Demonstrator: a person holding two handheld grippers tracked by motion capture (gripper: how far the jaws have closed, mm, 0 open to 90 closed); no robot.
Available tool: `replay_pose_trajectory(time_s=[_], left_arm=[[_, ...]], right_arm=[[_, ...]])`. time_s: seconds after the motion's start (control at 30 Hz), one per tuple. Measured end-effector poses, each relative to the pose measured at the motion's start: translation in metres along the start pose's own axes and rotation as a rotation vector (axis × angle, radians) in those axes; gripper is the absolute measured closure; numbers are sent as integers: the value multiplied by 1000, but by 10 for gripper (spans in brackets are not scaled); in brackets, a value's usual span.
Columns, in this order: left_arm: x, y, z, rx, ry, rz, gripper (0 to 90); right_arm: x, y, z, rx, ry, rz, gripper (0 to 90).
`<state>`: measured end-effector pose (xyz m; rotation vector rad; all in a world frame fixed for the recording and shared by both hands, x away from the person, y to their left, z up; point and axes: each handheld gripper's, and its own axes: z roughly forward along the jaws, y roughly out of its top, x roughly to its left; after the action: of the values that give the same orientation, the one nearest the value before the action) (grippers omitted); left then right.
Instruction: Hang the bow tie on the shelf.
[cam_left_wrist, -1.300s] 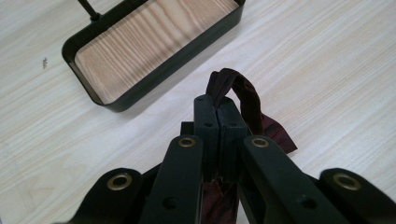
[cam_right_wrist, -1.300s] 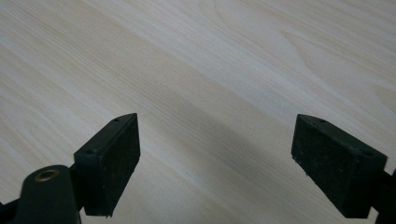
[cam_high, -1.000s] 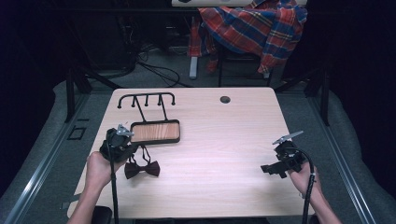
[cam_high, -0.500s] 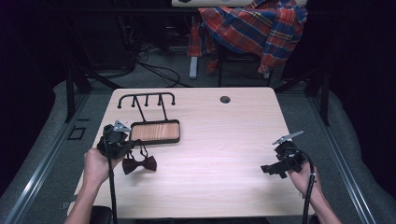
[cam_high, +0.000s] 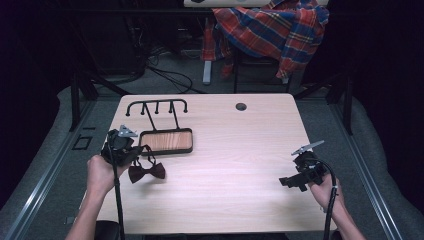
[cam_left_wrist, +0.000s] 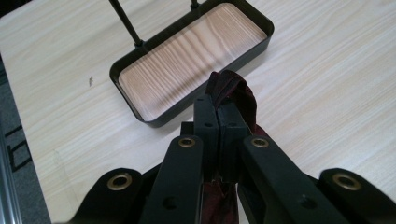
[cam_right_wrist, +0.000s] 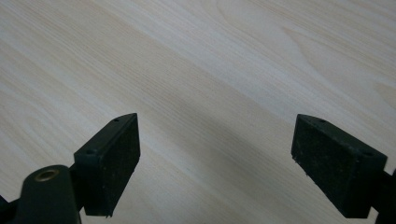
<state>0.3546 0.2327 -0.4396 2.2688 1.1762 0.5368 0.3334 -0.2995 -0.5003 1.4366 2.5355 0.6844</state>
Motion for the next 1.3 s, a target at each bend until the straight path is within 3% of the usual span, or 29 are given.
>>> replay_pose_trajectory(time_s=[0.47, 0.77, 1.3], left_arm=[[10, 7, -6, -8, -2, -10, 891], [25, 12, -11, -12, 27, -23, 891], [42, 31, -18, -27, 59, -27, 891]], right_arm=[[0, -1, -2, 7, -7, -7, 154], [-1, -1, -2, 29, -15, -17, 154], [0, -1, -1, 19, -16, -13, 154]])
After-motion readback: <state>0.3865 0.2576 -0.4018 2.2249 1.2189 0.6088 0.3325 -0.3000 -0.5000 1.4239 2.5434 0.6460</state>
